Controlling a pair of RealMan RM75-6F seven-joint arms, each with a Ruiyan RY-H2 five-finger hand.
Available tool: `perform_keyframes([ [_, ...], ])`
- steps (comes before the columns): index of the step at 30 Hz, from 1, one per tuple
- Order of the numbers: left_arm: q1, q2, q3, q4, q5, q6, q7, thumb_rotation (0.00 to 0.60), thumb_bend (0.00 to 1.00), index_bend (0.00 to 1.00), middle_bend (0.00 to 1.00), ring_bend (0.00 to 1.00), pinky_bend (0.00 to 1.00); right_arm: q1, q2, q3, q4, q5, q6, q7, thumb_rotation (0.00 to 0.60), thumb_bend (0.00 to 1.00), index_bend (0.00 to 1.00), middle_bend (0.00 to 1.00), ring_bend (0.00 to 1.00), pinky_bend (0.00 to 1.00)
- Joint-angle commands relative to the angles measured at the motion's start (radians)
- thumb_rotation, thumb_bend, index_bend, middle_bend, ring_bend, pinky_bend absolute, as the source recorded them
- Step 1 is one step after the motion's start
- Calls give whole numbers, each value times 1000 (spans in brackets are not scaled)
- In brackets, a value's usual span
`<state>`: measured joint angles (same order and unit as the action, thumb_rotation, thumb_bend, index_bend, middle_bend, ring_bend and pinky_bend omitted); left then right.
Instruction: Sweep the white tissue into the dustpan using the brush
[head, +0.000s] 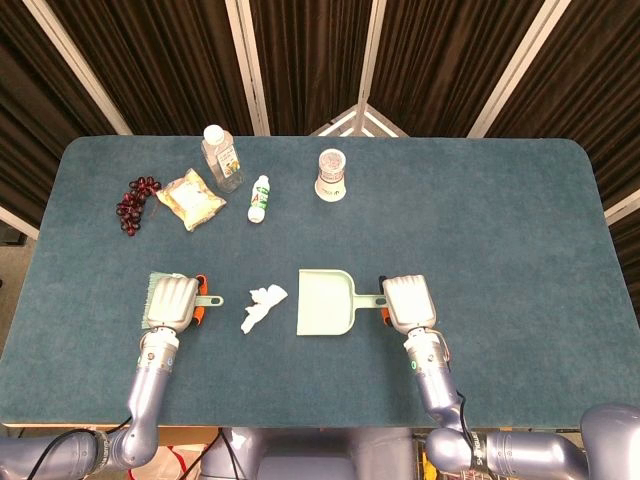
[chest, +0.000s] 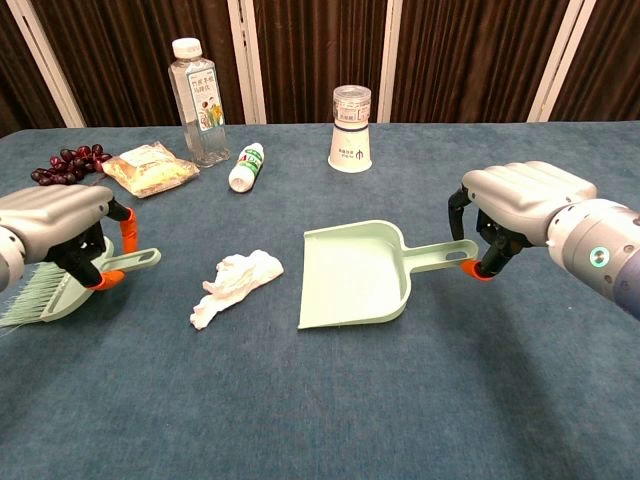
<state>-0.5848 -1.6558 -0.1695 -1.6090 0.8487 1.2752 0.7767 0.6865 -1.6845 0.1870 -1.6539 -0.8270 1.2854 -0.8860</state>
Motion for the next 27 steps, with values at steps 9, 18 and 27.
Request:
perform_keyframes([
  [9, 27, 63, -25, -97, 25, 25, -80, 600, 581, 711, 973, 936, 949, 5, 9, 5, -28, 4, 17, -21, 600, 385, 572, 883, 875, 858],
  [18, 35, 73, -38, -172, 28, 21, -143, 600, 585, 717, 976, 939, 955, 13, 5, 0, -35, 9, 25, -46, 600, 390, 589, 883, 875, 857],
  [27, 20, 56, -36, -217, 51, 37, -126, 600, 585, 717, 977, 939, 955, 40, 29, -6, -72, 38, 36, -151, 600, 390, 595, 883, 875, 857],
])
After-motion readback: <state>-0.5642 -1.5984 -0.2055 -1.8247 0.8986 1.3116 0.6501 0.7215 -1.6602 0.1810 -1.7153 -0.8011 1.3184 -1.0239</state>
